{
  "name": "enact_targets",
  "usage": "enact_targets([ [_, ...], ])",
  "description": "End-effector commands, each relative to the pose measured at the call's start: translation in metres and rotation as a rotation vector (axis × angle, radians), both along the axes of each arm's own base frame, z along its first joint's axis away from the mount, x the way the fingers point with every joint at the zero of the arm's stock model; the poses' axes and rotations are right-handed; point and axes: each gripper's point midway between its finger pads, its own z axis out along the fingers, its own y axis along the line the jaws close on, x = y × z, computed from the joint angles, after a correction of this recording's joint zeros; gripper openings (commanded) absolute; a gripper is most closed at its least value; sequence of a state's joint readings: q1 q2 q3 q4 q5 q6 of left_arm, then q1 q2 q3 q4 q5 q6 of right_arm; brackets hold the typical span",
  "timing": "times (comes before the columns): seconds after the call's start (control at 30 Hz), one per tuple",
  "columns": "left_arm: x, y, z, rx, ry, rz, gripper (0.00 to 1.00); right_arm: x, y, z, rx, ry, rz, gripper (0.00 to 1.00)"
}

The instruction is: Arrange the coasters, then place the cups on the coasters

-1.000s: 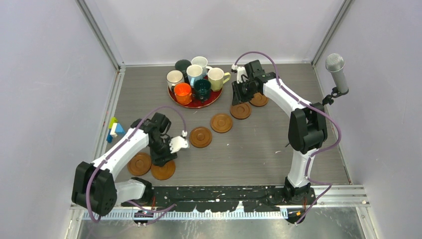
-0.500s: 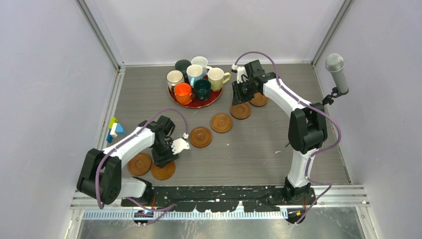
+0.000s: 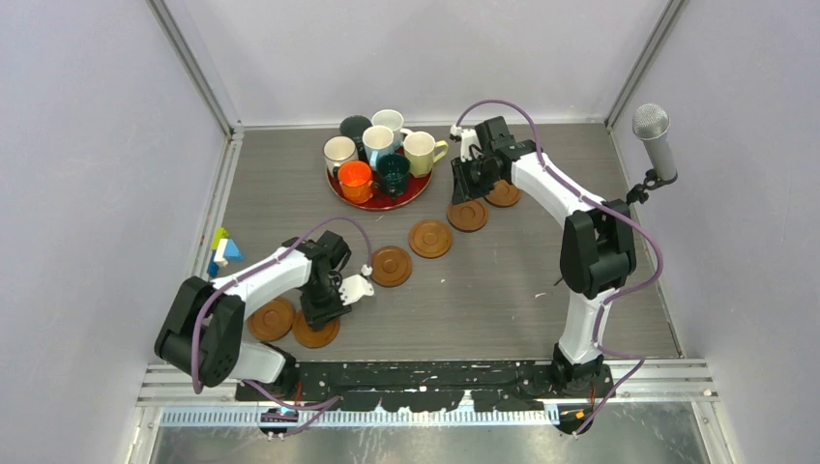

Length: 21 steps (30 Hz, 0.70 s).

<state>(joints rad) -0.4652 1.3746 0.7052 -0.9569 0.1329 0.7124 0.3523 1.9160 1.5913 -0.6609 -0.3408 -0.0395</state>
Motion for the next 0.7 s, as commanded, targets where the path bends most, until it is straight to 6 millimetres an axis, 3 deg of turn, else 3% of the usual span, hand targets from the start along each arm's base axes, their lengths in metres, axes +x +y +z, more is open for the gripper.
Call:
enact_targets([
  [0.0,0.032,-0.005,0.004,0.01,-0.109,0.018,0.34,0.012,0.004,0.018,0.011,-0.059,-0.002,0.27],
  [0.27,0.065,-0.019,0.005,-0.018,-0.204,0.046,0.35,0.015,0.005,0.018,0.01,-0.06,-0.007,0.27],
  [0.67,0.096,-0.044,0.002,-0.076,-0.217,0.069,0.36,0.017,0.004,0.017,0.005,-0.061,-0.008,0.27],
])
